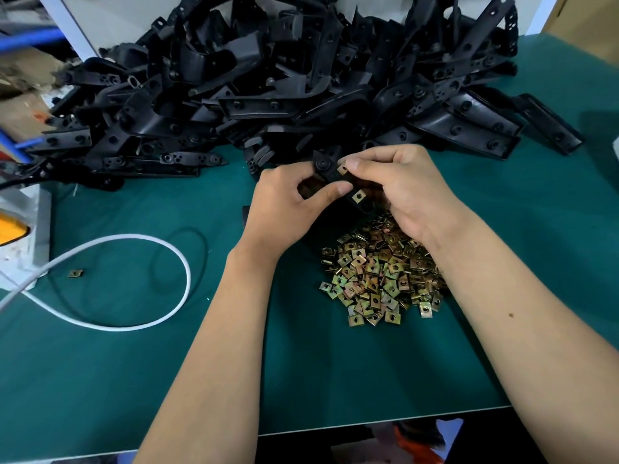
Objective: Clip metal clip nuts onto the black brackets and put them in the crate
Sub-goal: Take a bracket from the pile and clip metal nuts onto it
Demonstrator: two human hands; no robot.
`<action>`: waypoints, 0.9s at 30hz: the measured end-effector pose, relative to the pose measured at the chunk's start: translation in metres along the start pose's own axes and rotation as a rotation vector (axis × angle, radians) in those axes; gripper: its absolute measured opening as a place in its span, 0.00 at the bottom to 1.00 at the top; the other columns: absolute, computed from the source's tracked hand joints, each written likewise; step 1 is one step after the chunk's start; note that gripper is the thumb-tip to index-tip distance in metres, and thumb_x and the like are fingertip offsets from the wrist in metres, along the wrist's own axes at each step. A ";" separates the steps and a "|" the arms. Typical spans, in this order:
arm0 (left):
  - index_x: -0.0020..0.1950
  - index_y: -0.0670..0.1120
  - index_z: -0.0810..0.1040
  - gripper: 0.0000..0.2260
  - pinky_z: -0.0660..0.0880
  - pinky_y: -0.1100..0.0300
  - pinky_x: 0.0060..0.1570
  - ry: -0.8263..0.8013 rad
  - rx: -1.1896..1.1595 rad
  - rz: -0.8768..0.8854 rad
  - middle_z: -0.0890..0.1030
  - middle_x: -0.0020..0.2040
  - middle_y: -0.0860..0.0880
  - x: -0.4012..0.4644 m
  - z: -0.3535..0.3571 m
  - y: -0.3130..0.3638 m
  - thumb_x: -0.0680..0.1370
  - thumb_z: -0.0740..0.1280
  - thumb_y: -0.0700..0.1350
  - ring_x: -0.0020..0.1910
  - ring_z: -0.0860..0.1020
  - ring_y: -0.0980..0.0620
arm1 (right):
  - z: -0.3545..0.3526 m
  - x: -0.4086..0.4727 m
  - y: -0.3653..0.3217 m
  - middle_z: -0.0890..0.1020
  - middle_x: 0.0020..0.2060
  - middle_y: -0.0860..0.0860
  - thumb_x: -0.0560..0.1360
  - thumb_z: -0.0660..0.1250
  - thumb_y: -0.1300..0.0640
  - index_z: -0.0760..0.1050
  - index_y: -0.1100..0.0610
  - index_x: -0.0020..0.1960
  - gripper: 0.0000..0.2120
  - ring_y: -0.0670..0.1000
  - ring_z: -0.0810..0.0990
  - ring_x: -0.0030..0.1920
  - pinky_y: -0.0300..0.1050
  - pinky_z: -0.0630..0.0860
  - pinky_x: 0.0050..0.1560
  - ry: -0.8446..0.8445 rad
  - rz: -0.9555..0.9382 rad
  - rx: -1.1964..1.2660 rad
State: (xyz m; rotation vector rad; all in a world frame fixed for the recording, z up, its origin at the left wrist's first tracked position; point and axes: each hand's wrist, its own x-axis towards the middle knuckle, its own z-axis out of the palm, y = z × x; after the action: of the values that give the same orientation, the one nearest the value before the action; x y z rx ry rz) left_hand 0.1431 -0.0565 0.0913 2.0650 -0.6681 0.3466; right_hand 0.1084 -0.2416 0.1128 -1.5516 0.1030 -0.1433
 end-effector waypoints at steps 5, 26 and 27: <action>0.50 0.59 0.85 0.09 0.67 0.67 0.32 0.012 0.041 -0.014 0.81 0.35 0.60 0.001 0.000 -0.001 0.76 0.72 0.61 0.34 0.76 0.58 | 0.002 -0.001 0.000 0.89 0.47 0.53 0.80 0.69 0.56 0.88 0.55 0.52 0.08 0.54 0.87 0.54 0.55 0.81 0.62 -0.005 -0.030 -0.058; 0.44 0.46 0.85 0.18 0.70 0.56 0.31 0.005 0.062 -0.077 0.81 0.33 0.50 0.000 -0.001 0.002 0.76 0.73 0.61 0.32 0.76 0.49 | 0.002 -0.001 0.002 0.89 0.47 0.49 0.77 0.70 0.64 0.88 0.53 0.50 0.10 0.46 0.85 0.55 0.49 0.79 0.65 0.051 -0.130 -0.089; 0.46 0.47 0.85 0.17 0.71 0.55 0.31 0.002 0.059 -0.080 0.81 0.34 0.50 -0.001 -0.001 0.003 0.76 0.73 0.60 0.33 0.76 0.50 | 0.002 -0.002 0.001 0.89 0.48 0.48 0.77 0.70 0.64 0.88 0.53 0.50 0.10 0.45 0.85 0.56 0.48 0.78 0.66 0.050 -0.140 -0.106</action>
State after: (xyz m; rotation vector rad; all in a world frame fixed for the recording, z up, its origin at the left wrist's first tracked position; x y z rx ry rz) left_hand 0.1411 -0.0568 0.0932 2.1405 -0.5785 0.3257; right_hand 0.1072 -0.2393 0.1114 -1.6616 0.0417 -0.2915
